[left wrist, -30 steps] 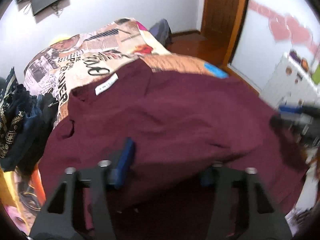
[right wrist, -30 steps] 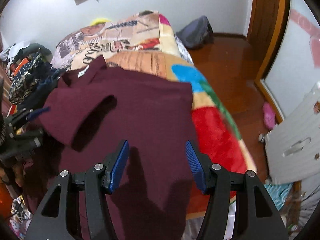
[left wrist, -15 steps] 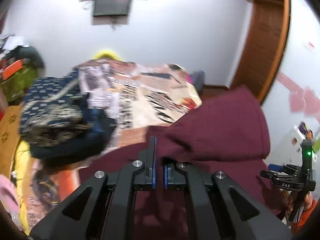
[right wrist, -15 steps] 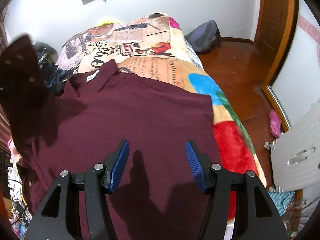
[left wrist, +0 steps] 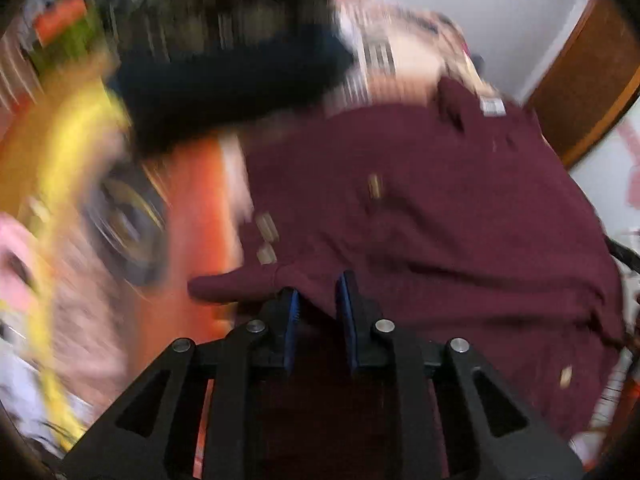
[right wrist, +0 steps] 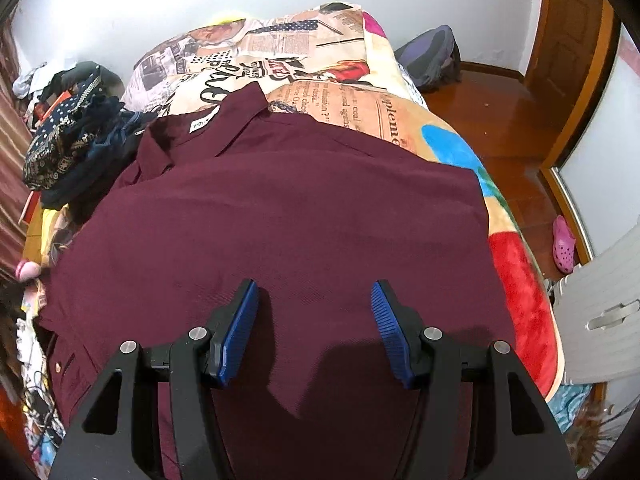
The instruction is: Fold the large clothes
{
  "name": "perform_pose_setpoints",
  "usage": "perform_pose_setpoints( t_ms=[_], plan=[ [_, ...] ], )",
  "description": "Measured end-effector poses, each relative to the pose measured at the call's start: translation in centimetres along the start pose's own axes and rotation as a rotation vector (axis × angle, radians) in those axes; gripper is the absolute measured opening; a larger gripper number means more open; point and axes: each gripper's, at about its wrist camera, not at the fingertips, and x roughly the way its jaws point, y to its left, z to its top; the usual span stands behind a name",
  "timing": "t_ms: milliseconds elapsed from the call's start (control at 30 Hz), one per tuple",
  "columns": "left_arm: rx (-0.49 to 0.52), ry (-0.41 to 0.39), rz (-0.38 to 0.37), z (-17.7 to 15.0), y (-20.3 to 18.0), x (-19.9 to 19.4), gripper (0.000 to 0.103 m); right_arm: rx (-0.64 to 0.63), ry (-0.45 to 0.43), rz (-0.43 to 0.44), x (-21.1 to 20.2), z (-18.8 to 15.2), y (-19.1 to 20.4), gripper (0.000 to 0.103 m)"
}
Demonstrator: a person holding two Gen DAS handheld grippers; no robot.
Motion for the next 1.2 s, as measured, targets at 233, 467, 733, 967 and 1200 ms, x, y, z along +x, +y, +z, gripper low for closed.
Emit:
perform_pose_setpoints(
  t_ms=[233,467,733,967,1200],
  plan=[
    [-0.023,0.031,-0.053,-1.8,0.8,-0.4,0.025,0.025,0.013,-0.014,-0.3,-0.1,-0.7,0.055],
    [0.047,-0.06,0.178,-2.2,1.7,-3.8,0.067,0.035,-0.013,-0.016,-1.3,0.4,-1.3,0.055],
    [-0.072,-0.099,0.104,3.3,4.2,-3.4,0.067,0.091,-0.085,-0.031,-2.9,2.4,-3.3,0.055],
    [-0.155,-0.049,0.011,8.6,6.2,0.4,0.067,0.192,-0.1,-0.056,-2.8,3.6,-7.0,0.055],
    [-0.292,0.09,-0.149,10.7,8.8,7.0,0.067,0.276,-0.014,-0.027,0.3,4.0,-10.0,0.055]
  ],
)
